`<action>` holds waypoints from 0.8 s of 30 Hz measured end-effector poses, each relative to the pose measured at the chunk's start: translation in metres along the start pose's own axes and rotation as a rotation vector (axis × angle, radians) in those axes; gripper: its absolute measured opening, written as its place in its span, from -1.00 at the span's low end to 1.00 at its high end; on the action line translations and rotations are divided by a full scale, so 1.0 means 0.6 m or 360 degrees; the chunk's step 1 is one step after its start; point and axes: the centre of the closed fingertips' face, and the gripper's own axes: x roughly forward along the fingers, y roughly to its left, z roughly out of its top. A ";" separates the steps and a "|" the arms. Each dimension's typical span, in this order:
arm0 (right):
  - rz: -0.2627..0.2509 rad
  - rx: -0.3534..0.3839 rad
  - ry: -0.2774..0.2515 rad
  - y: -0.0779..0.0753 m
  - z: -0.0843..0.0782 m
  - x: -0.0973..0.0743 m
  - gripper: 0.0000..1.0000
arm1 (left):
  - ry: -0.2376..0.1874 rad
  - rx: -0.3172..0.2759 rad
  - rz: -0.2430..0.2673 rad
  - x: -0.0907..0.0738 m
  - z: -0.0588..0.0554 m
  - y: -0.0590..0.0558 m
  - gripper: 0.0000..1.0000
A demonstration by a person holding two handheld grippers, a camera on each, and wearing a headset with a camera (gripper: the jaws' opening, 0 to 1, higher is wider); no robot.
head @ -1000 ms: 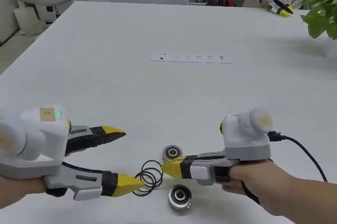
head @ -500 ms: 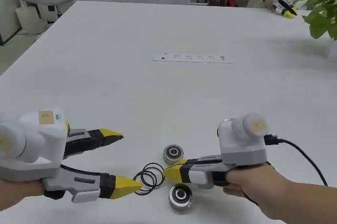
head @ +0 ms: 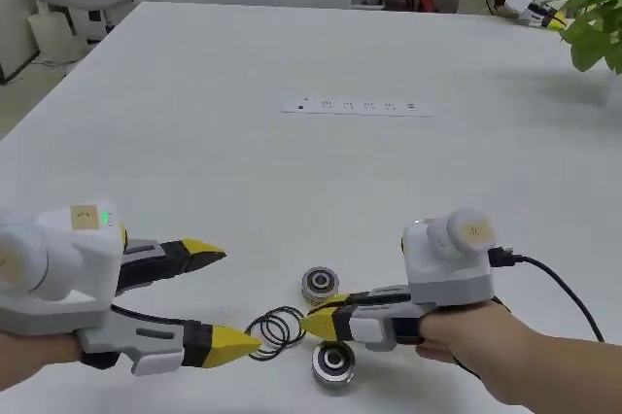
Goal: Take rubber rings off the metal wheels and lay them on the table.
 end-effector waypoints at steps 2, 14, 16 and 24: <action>0.0001 -0.0009 -0.0003 0.001 0.001 -0.002 -0.81 | 0.0000 -0.0004 0.0002 0.000 -0.001 0.000 0.34; 0.0013 -0.0063 -0.0096 0.011 0.034 -0.030 -0.65 | 0.0018 -0.0001 0.0003 -0.006 0.001 0.003 0.35; 0.0004 -0.0070 -0.0118 0.013 0.038 -0.039 -0.63 | 0.0020 0.0000 0.0002 -0.007 0.001 0.003 0.35; -0.0016 -0.0167 -0.0148 0.020 0.046 -0.068 -0.48 | 0.0010 -0.0004 0.0003 -0.007 0.004 0.003 0.36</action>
